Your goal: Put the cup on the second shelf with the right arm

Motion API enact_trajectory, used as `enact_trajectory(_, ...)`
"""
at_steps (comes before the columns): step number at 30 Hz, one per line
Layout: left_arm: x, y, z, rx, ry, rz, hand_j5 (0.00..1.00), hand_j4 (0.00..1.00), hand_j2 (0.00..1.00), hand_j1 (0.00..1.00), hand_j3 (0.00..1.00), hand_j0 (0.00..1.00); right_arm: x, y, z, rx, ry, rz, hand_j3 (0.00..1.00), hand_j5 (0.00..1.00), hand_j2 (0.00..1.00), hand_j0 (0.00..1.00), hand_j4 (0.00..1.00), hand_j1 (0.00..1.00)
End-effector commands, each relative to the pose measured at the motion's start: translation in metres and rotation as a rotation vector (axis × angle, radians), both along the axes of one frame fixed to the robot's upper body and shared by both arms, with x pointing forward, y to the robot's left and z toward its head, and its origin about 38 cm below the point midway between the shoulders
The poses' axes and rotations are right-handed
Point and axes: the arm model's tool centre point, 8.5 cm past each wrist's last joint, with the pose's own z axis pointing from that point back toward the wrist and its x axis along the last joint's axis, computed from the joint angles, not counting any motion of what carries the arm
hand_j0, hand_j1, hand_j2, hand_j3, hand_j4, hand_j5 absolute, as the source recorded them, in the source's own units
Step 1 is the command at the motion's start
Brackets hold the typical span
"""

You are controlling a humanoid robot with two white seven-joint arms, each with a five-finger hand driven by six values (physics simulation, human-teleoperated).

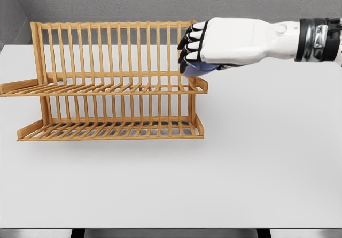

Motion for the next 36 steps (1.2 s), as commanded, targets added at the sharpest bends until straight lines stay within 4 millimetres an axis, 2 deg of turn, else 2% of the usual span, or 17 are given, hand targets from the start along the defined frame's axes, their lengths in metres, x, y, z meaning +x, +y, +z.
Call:
enact_trajectory(1, 0.0, 0.0, 0.0, 0.001, 0.001, 0.0, 1.0, 1.0, 1.0, 1.0, 1.0, 1.0, -0.001, 0.008, -0.012, -0.014, 0.032, 0.02, 0.65, 0.65, 0.65, 0.65, 0.65, 0.65)
enact_trajectory(9, 0.0, 0.0, 0.0, 0.0, 0.001, 0.0, 1.0, 1.0, 1.0, 1.0, 1.0, 1.0, -0.002, 0.012, -0.021, -0.035, 0.052, 0.029, 0.67, 0.67, 0.67, 0.67, 0.67, 0.67)
enact_trajectory(10, 0.0, 0.0, 0.0, 0.0, 0.0, 0.0, 1.0, 1.0, 1.0, 1.0, 1.0, 1.0, -0.002, 0.012, -0.023, -0.04, 0.056, 0.031, 0.7, 0.7, 0.7, 0.7, 0.7, 0.7)
enact_trajectory(11, 0.0, 0.0, 0.0, 0.001, 0.001, 0.0, 1.0, 1.0, 1.0, 1.0, 1.0, 1.0, -0.003, 0.013, -0.024, -0.042, 0.055, 0.032, 0.8, 0.8, 0.8, 0.8, 0.8, 0.8)
enact_trajectory(12, 0.0, 0.0, 0.0, 0.0, 0.001, 0.0, 1.0, 1.0, 1.0, 1.0, 1.0, 1.0, -0.003, 0.012, -0.024, -0.042, 0.055, 0.031, 1.0, 1.0, 1.0, 1.0, 1.0, 1.0)
enact_trajectory(16, 0.0, 0.0, 0.0, 0.0, 0.001, 0.0, 1.0, 1.0, 1.0, 1.0, 1.0, 1.0, -0.001, 0.008, -0.012, -0.034, 0.026, 0.018, 1.0, 1.0, 1.0, 1.0, 1.0, 1.0)
enact_trajectory(21, 0.0, 0.0, 0.0, 0.0, 0.0, 0.0, 1.0, 1.0, 1.0, 1.0, 1.0, 1.0, 0.001, -0.038, 0.047, 0.069, -0.11, -0.095, 1.0, 1.0, 1.0, 1.0, 1.0, 1.0)
enact_trajectory(22, -0.001, 0.0, 0.0, 0.0, 0.001, 0.0, 1.0, 1.0, 1.0, 1.0, 1.0, 1.0, -0.001, -0.053, 0.059, 0.083, -0.142, -0.13, 1.0, 1.0, 1.0, 1.0, 1.0, 1.0)
enact_trajectory(24, 0.0, 0.0, 0.0, 0.0, 0.001, 0.0, 1.0, 1.0, 1.0, 1.0, 1.0, 1.0, -0.005, -0.104, 0.066, 0.124, -0.161, -0.257, 1.0, 1.0, 1.0, 1.0, 1.0, 1.0)
enact_trajectory(25, 0.0, 0.0, 0.0, 0.0, 0.0, 0.0, 1.0, 1.0, 1.0, 1.0, 1.0, 1.0, -0.009, -0.128, 0.059, 0.127, -0.146, -0.321, 1.0, 1.0, 1.0, 1.0, 1.0, 1.0)
enact_trajectory(26, 0.0, 0.0, 0.0, 0.0, 0.0, 0.0, 1.0, 1.0, 1.0, 1.0, 1.0, 1.0, -0.009, -0.151, 0.04, 0.114, -0.097, -0.386, 1.0, 1.0, 1.0, 1.0, 1.0, 1.0)
enact_trajectory(27, 0.0, 0.0, 0.0, 0.0, 0.001, 0.0, 1.0, 1.0, 1.0, 1.0, 1.0, 1.0, -0.006, -0.168, 0.014, 0.105, -0.022, -0.44, 1.0, 1.0, 1.0, 1.0, 1.0, 1.0)
enact_trajectory(29, 0.0, 0.0, 0.0, 0.0, 0.001, 0.0, 1.0, 1.0, 1.0, 1.0, 1.0, 1.0, -0.002, -0.187, -0.028, 0.087, 0.091, -0.503, 1.0, 1.0, 1.0, 1.0, 1.0, 1.0)
enact_trajectory(31, 0.0, 0.0, 0.0, 0.0, 0.001, 0.0, 1.0, 1.0, 1.0, 1.0, 1.0, 1.0, -0.004, -0.18, -0.059, 0.11, 0.162, -0.494, 1.0, 1.0, 1.0, 1.0, 1.0, 1.0)
enact_trajectory(33, 0.0, 0.0, 0.0, 0.0, 0.001, 0.0, 1.0, 1.0, 1.0, 1.0, 1.0, 1.0, -0.003, -0.157, -0.089, 0.182, 0.225, -0.454, 1.0, 1.0, 1.0, 1.0, 1.0, 1.0)
enact_trajectory(34, 0.0, 0.0, 0.0, 0.0, -0.001, 0.001, 1.0, 1.0, 1.0, 1.0, 1.0, 1.0, -0.003, -0.151, -0.099, 0.221, 0.247, -0.448, 1.0, 1.0, 1.0, 1.0, 1.0, 1.0)
enact_trajectory(36, 0.0, 0.0, 0.0, 0.0, 0.001, 0.0, 1.0, 1.0, 1.0, 1.0, 1.0, 1.0, -0.008, -0.153, -0.101, 0.295, 0.241, -0.463, 1.0, 1.0, 1.0, 1.0, 1.0, 1.0)
